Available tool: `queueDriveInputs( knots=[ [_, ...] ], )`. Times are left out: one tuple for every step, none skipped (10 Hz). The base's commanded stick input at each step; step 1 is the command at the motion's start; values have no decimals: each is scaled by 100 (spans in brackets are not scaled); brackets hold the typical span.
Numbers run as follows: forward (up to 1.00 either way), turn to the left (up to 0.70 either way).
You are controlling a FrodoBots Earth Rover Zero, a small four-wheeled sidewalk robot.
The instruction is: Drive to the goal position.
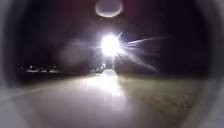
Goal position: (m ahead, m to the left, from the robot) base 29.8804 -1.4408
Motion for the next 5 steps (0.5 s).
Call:
queueDriveInputs(
  knots=[
    [70,5],
    [70,12],
    [70,16],
    [70,12],
    [70,7]
  ],
)
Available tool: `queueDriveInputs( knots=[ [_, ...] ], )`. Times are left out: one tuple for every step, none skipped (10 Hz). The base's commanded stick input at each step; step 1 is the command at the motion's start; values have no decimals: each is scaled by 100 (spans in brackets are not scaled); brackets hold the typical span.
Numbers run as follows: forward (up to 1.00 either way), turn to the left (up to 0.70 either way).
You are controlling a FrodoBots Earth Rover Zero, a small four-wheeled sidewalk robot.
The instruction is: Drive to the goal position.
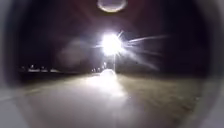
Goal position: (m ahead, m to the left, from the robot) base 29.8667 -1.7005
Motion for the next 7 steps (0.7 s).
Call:
queueDriveInputs(
  knots=[
    [70,3],
    [70,3],
    [70,2],
    [70,3],
    [70,4],
    [70,8],
    [70,6]
  ],
)
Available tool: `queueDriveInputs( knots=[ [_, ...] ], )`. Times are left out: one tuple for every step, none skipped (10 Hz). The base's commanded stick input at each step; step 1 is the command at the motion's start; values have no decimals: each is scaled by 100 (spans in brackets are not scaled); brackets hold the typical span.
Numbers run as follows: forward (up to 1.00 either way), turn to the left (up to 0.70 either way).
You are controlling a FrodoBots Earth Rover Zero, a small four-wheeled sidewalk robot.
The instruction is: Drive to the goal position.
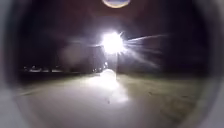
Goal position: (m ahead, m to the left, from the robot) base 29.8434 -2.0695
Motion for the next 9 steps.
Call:
queueDriveInputs(
  knots=[
    [70,11],
    [70,14],
    [70,15],
    [70,7],
    [70,4],
    [70,3],
    [70,3],
    [70,3],
    [70,4]
  ],
)
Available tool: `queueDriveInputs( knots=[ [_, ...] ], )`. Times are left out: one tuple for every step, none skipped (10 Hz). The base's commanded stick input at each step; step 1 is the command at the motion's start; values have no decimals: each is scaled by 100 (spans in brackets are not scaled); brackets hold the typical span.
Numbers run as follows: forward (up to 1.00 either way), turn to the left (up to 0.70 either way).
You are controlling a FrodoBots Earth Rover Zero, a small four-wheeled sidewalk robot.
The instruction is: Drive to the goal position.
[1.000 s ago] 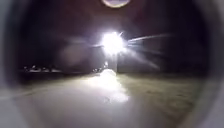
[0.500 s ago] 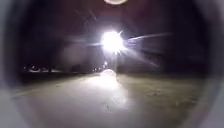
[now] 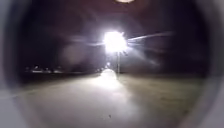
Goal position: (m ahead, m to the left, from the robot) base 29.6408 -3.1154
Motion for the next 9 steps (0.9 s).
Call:
queueDriveInputs(
  knots=[
    [70,5],
    [70,9],
    [70,11],
    [70,12],
    [70,11],
    [70,7],
    [70,4],
    [70,3],
    [70,3]
  ],
)
